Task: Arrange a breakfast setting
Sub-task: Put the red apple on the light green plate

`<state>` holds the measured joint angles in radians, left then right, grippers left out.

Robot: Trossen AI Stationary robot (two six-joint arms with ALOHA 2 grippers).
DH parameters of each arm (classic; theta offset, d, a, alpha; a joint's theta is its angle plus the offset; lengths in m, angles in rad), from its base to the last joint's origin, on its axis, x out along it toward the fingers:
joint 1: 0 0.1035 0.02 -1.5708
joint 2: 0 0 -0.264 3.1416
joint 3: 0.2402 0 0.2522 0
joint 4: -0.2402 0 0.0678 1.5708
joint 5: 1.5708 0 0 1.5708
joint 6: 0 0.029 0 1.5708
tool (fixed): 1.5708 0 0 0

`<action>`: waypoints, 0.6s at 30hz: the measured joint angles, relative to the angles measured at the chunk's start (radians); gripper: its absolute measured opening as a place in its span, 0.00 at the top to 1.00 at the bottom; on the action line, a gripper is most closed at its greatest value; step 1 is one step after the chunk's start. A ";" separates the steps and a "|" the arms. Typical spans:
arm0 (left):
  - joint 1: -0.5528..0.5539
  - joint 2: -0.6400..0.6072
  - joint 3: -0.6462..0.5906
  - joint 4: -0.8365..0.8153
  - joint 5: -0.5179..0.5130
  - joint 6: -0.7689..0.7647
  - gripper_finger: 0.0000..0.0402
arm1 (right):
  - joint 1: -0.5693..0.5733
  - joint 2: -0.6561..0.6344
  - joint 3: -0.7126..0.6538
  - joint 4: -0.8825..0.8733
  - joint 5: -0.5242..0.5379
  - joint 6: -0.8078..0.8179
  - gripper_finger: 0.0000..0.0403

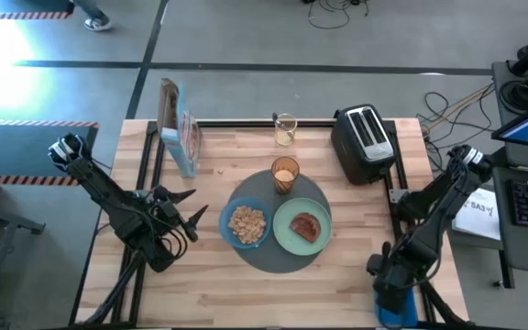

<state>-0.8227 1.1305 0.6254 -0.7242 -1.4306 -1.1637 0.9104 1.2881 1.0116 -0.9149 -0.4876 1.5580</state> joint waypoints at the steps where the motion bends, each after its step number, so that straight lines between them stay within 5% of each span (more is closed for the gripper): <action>1: 0.000 0.000 0.000 0.000 0.000 0.000 0.33 | 0.003 0.009 -0.001 -0.002 0.002 -0.037 0.51; 10: 0.000 0.000 0.000 -0.001 -0.001 0.024 0.33 | 0.004 0.149 -0.002 -0.005 0.001 -0.532 0.51; 18: 0.000 0.000 0.000 -0.001 -0.024 0.030 0.33 | 0.003 0.224 0.000 -0.047 -0.006 -0.628 0.52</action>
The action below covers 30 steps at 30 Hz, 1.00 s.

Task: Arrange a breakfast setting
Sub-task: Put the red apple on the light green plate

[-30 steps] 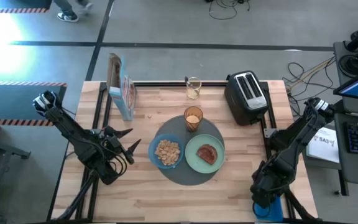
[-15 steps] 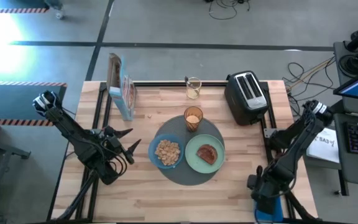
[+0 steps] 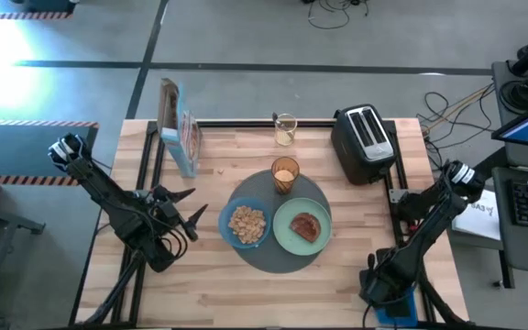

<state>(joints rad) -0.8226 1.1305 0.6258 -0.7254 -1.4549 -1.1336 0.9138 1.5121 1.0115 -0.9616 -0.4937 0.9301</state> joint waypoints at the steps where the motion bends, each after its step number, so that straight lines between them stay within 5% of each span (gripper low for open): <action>1: 0.001 0.000 0.000 0.000 -0.004 0.000 0.33 | 0.000 0.001 0.000 -0.004 0.005 -0.005 0.53; 13: 0.002 0.000 0.000 0.009 -0.013 0.000 0.33 | 0.011 -0.050 -0.003 -0.049 0.134 0.058 0.53; 30: 0.002 0.000 0.000 0.010 -0.012 0.000 0.33 | 0.011 -0.037 -0.003 0.024 0.101 -0.015 0.53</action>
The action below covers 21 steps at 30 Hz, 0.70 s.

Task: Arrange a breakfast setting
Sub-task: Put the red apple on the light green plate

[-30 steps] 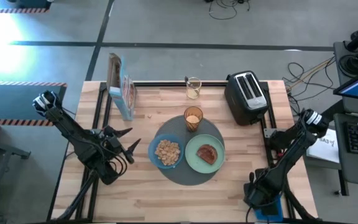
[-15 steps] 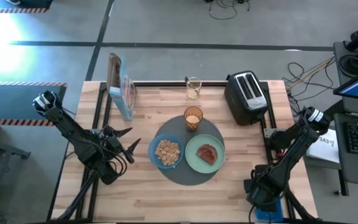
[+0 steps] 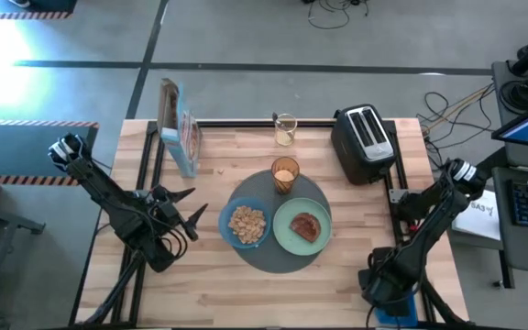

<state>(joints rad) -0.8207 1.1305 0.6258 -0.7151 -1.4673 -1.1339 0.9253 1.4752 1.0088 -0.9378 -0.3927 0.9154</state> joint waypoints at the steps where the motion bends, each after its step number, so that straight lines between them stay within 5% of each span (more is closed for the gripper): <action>1: 0.000 0.000 0.000 0.000 0.000 0.000 0.33 | 0.000 0.003 0.000 0.000 0.000 0.000 0.53; 21: 0.000 0.001 0.000 0.012 0.000 0.000 0.33 | 0.000 0.015 -0.012 0.018 -0.051 0.044 0.53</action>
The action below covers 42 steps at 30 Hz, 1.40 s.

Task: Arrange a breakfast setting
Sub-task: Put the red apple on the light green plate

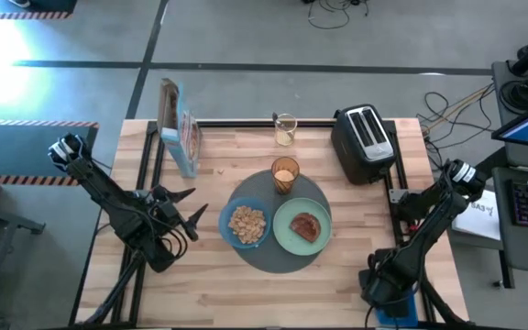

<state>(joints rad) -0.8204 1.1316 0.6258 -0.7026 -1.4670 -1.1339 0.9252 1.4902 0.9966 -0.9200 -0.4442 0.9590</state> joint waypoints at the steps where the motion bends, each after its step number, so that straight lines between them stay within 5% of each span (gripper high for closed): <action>1: 0.000 0.000 0.000 0.002 0.000 0.000 0.33 | 0.000 0.000 0.000 0.008 0.000 0.016 0.53; 21: 0.000 0.000 0.000 0.007 0.000 0.007 0.33 | 0.004 0.000 -0.001 -0.017 0.023 0.243 0.53; 28: 0.000 0.000 0.000 0.007 0.000 0.027 0.33 | 0.004 0.000 -0.003 -0.018 0.013 0.538 0.46; 33: 0.001 0.000 0.000 0.007 0.001 0.052 0.33 | 0.006 0.000 -0.003 -0.010 0.015 0.573 0.42; 42: 0.000 0.000 0.000 0.007 0.014 0.052 0.33 | 0.004 0.000 -0.003 0.017 0.143 0.677 0.42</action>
<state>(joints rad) -0.8200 1.1320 0.6258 -0.6952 -1.4525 -1.0817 0.9291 1.4902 0.9939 -0.9029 -0.3014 1.6365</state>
